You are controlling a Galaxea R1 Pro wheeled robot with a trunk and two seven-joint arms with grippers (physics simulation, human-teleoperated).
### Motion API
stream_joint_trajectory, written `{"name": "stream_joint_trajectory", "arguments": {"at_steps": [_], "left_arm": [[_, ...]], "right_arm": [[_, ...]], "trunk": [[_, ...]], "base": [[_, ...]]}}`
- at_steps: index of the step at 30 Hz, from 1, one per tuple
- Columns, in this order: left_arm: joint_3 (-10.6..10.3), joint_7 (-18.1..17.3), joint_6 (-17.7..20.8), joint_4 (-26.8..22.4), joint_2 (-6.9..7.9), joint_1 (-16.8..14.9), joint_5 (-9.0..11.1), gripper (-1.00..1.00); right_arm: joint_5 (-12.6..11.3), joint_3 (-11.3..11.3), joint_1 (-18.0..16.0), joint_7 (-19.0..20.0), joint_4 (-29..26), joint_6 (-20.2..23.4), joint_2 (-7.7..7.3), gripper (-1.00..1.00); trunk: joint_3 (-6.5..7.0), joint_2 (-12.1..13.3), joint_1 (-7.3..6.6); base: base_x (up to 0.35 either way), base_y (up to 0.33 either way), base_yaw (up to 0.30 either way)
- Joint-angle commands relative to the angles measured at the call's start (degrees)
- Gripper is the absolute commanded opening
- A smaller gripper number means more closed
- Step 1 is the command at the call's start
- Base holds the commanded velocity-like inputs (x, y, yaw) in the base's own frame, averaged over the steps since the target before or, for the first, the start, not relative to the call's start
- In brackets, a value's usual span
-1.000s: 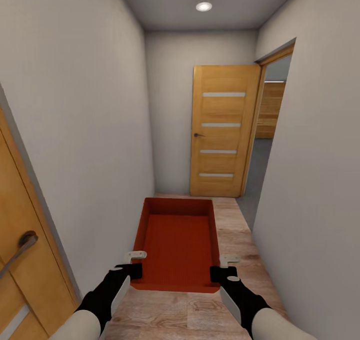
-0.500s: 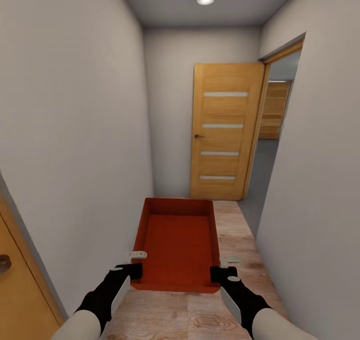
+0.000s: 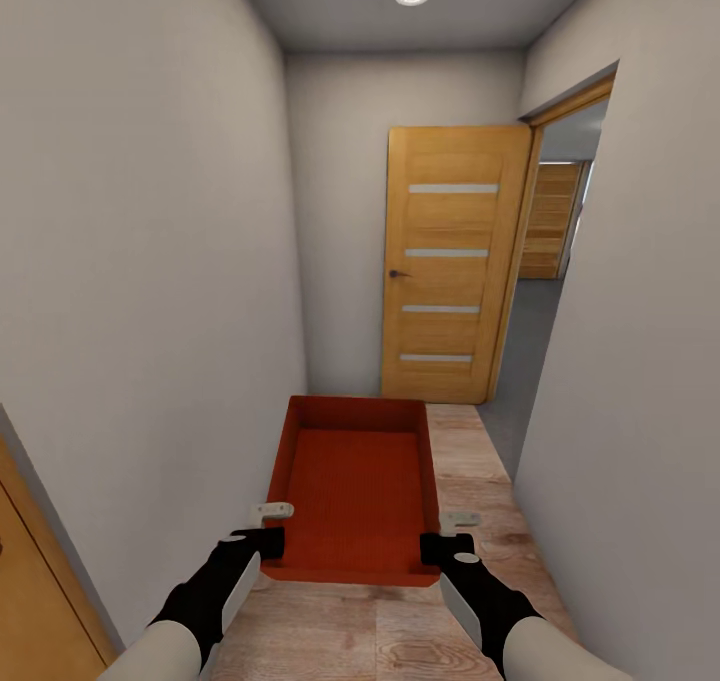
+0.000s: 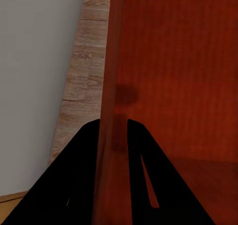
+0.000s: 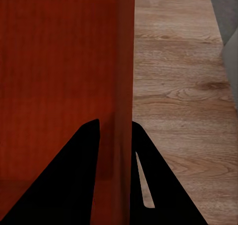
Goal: Move the two storage containers from the living room to the garage. In the garage, place one container on the floor and stack the other container on top of it (either order is fine).
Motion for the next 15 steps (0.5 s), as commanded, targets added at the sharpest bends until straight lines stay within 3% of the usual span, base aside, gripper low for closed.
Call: {"name": "stream_joint_trajectory", "arguments": {"at_steps": [1,9,15], "left_arm": [[-0.1,0.5,0.3,0.0,0.56,0.0,1.0,-1.0],[-0.1,0.5,0.3,0.0,0.56,0.0,1.0,-1.0],[-0.2,0.5,0.3,0.3,0.56,0.0,1.0,-1.0]], "right_arm": [[0.1,-0.4,-0.1,-0.3,-0.3,-1.4,-0.34,-1.0],[0.0,-0.4,-0.1,-0.2,-0.3,-1.5,-0.4,-1.0],[-0.1,-0.4,-0.1,-0.2,-0.3,-1.5,-0.33,-1.0]], "trunk": [[-0.03,-0.1,0.02],[-0.03,-0.1,0.02],[-0.03,-0.1,0.02]], "base": [[0.0,0.0,0.0],[0.003,0.0,0.0],[0.228,0.0,0.0]]}}
